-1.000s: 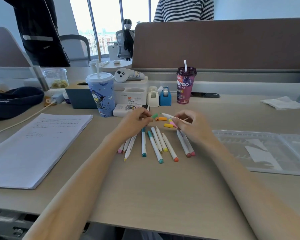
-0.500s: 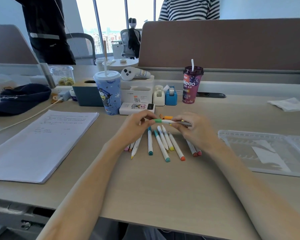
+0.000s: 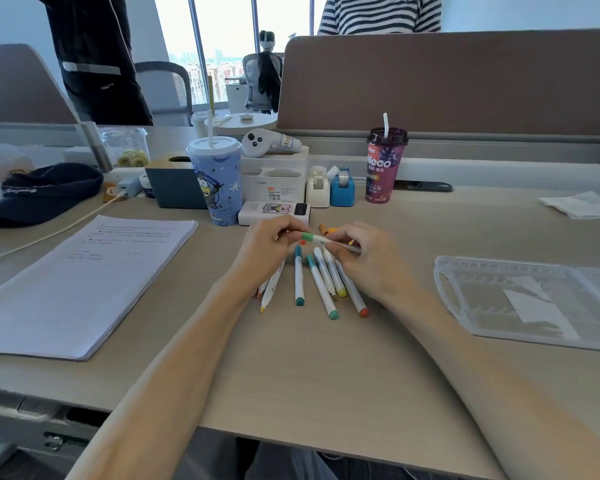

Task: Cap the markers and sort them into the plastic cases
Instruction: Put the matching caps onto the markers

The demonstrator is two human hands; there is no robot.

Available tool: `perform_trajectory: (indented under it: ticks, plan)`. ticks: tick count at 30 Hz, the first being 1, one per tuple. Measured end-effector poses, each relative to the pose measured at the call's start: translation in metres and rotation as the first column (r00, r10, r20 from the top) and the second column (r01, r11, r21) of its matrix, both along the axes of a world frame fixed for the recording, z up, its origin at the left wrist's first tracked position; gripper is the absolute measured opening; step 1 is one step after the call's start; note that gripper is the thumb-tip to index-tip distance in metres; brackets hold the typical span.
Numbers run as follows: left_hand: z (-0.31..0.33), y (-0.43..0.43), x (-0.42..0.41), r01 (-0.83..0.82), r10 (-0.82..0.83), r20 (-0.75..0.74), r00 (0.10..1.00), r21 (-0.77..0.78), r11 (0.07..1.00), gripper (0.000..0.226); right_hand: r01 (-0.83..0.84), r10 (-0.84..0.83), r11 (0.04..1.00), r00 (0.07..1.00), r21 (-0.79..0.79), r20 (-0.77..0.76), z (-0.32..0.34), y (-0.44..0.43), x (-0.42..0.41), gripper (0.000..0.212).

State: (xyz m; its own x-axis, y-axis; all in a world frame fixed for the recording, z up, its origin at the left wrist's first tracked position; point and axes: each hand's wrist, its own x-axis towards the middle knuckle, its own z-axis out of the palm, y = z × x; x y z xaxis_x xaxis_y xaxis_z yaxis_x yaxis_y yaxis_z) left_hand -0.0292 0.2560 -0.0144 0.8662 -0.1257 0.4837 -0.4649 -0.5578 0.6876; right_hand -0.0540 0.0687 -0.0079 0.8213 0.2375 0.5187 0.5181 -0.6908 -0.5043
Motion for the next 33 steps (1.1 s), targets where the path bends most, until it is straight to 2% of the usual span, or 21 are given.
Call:
perform_trajectory:
  ticks: [2,6,11,14,17,20,23,29,33]
  plan:
    - [0.0,-0.003,0.002,0.001,-0.001,-0.033,0.999,0.009,1.0,0.016,0.032,-0.033,0.999,0.997,-0.012,-0.072,0.002,0.0,0.002,0.018]
    - [-0.001,-0.005,0.002,0.034,-0.019,-0.151,0.988,0.1,0.994,0.019,0.047,-0.082,0.986,0.971,-0.159,-0.224,0.003,-0.003,0.002,0.026]
    - [-0.006,-0.007,0.002,0.018,0.088,-0.361,0.928,0.279,0.96,0.054,0.121,-0.082,0.99,0.911,0.072,-0.403,0.006,-0.014,0.008,0.012]
    - [-0.009,-0.007,0.004,-0.006,0.142,-0.293,0.946,0.42,0.907,0.064,0.159,-0.081,0.979,0.877,0.127,-0.474,0.006,-0.015,0.008,0.011]
    - [-0.009,-0.007,0.005,-0.034,0.151,-0.227,0.962,0.452,0.892,0.059,0.14,-0.067,0.985,0.85,0.102,-0.522,0.008,-0.012,0.006,0.013]
    - [-0.01,-0.008,0.006,-0.075,0.176,-0.178,0.968,0.464,0.882,0.049,0.138,-0.093,0.989,0.848,0.048,-0.521,0.007,-0.006,0.004,0.027]
    - [-0.011,-0.008,0.008,-0.083,0.175,-0.172,0.969,0.444,0.892,0.042,0.126,-0.12,0.992,0.882,-0.018,-0.455,0.002,0.002,0.002,0.035]
    - [-0.016,-0.002,0.012,-0.114,0.171,-0.123,0.978,0.377,0.919,0.028,0.124,-0.136,0.991,0.935,-0.058,-0.327,-0.007,0.018,0.006,0.026]
    - [-0.014,-0.002,0.017,-0.15,0.204,-0.152,0.967,0.308,0.94,0.018,0.129,-0.149,0.988,0.947,-0.09,-0.285,-0.011,0.018,0.011,0.018]
